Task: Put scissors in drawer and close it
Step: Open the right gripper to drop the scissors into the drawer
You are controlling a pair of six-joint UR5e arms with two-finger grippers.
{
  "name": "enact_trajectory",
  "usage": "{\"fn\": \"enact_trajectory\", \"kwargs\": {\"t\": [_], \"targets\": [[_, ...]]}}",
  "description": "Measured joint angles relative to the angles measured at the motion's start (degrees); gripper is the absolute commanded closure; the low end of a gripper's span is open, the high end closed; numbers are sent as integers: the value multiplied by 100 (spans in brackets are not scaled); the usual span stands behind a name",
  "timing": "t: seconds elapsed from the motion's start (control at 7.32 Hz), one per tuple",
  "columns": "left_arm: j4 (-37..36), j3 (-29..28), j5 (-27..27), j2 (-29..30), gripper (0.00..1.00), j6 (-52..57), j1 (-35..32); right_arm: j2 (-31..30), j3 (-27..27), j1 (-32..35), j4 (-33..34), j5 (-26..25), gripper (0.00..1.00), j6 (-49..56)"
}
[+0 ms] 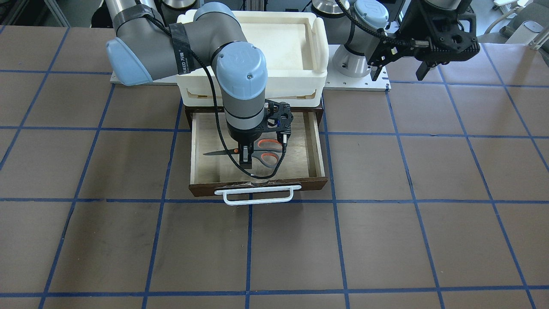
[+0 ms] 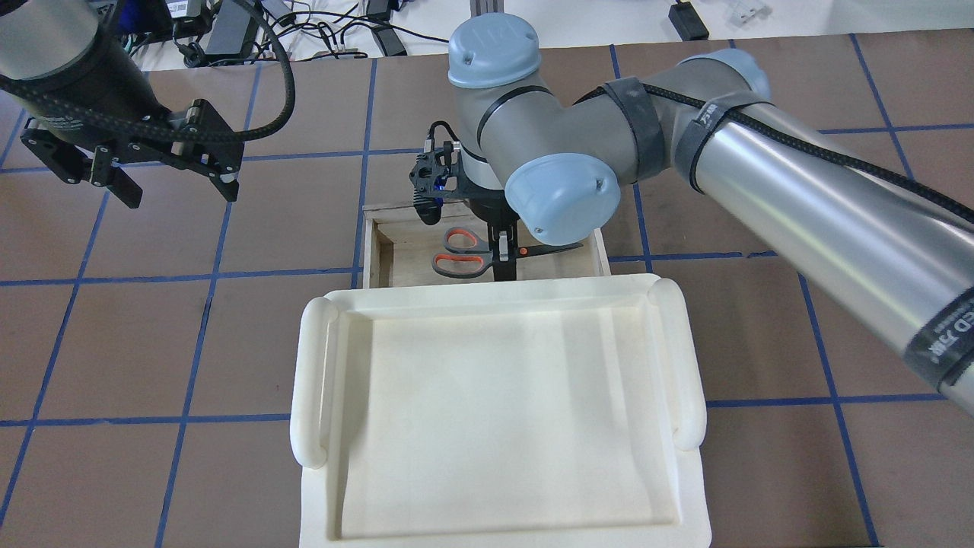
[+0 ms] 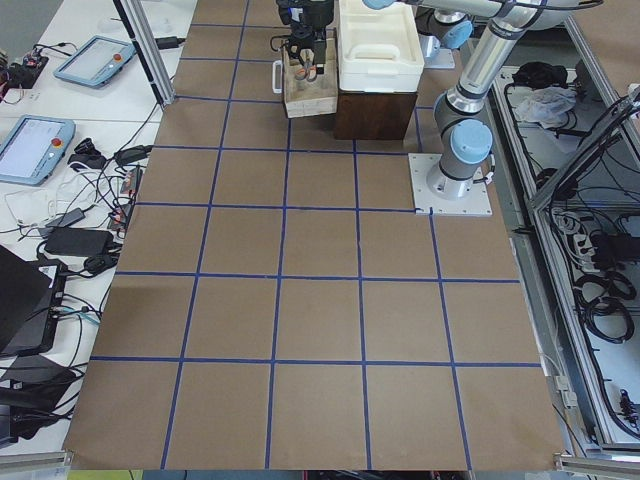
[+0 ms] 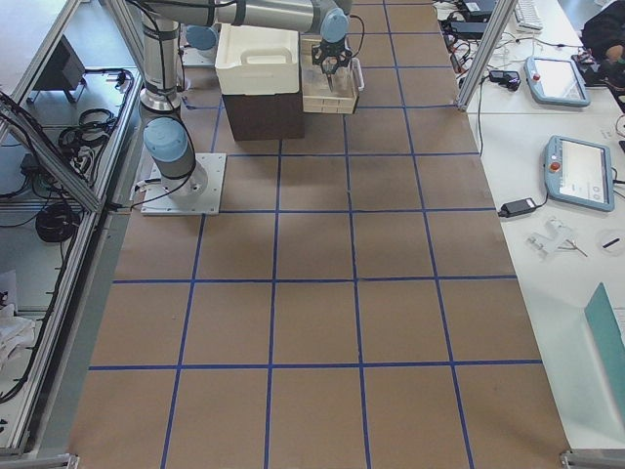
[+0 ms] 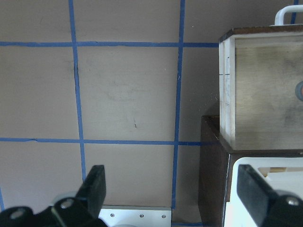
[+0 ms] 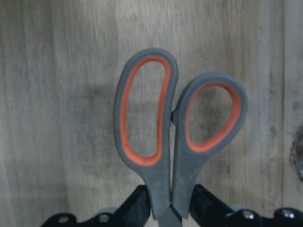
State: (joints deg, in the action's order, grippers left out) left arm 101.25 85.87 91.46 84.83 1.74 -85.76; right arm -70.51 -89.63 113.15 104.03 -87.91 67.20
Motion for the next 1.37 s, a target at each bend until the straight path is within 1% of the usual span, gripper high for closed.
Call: {"fn": "enact_trajectory", "kwargs": {"t": [0.14,0.27,0.41,0.55,0.82,1.09,1.37], "targets": [[5,0,21,-12,0,11,3,17,1,31,19,-2,11,-37],[10,0,18,-27,0,21,11,12,12,48,31,2,5,-58],[25,0,12,-42,0,24,14,-13,31,50,40,7,2,-74],[39,10,-1,-52,0,16,11,-78,44,33,58,5,2,-174],[19,49,-44,-56,0,15,8,-372,65,-182,120,32,1,-882],[-93,39,-188,44,0,-188,-20,-678,109,-790,180,57,0,-2333],[-427,19,-444,270,0,-418,-57,-776,118,-1448,245,-48,0,-3961]]}}
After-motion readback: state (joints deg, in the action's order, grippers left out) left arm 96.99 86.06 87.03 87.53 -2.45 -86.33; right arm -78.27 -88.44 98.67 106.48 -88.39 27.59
